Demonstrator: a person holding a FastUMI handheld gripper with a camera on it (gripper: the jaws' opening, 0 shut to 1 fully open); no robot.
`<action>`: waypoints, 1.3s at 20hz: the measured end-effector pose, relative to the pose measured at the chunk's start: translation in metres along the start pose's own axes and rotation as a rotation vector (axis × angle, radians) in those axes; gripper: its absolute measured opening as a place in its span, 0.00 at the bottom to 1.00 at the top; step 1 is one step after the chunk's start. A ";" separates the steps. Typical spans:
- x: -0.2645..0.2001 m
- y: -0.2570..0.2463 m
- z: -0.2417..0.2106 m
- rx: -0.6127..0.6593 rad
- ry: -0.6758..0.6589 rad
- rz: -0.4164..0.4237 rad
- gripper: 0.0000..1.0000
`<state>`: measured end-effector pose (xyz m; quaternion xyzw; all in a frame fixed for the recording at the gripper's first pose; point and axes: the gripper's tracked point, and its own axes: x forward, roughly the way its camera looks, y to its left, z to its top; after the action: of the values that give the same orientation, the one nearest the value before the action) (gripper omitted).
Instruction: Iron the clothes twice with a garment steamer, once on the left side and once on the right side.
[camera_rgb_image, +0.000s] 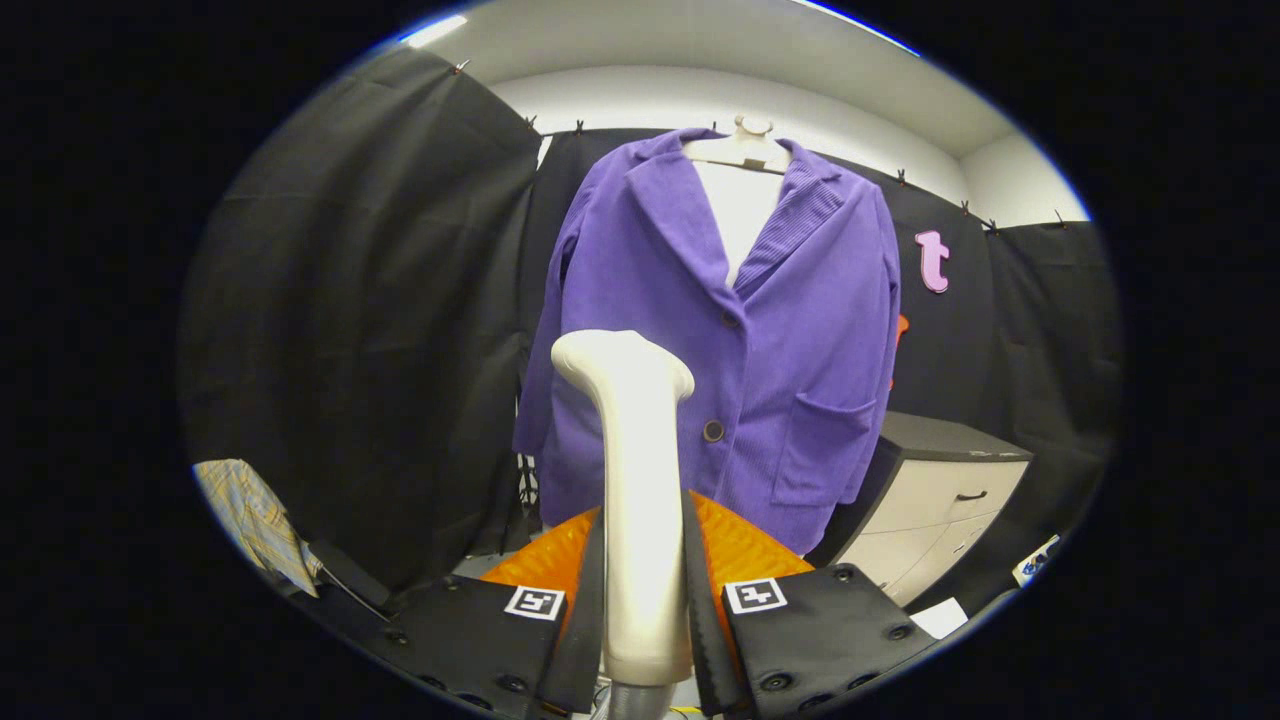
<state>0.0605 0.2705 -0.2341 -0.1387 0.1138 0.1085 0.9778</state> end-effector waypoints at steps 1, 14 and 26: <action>-0.005 -0.010 0.010 0.005 -0.016 -0.009 0.45; -0.110 -0.161 0.071 0.076 -0.134 -0.114 0.45; -0.197 -0.262 0.063 0.120 -0.160 -0.174 0.45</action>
<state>-0.0509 0.0074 -0.0607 -0.0802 0.0290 0.0268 0.9960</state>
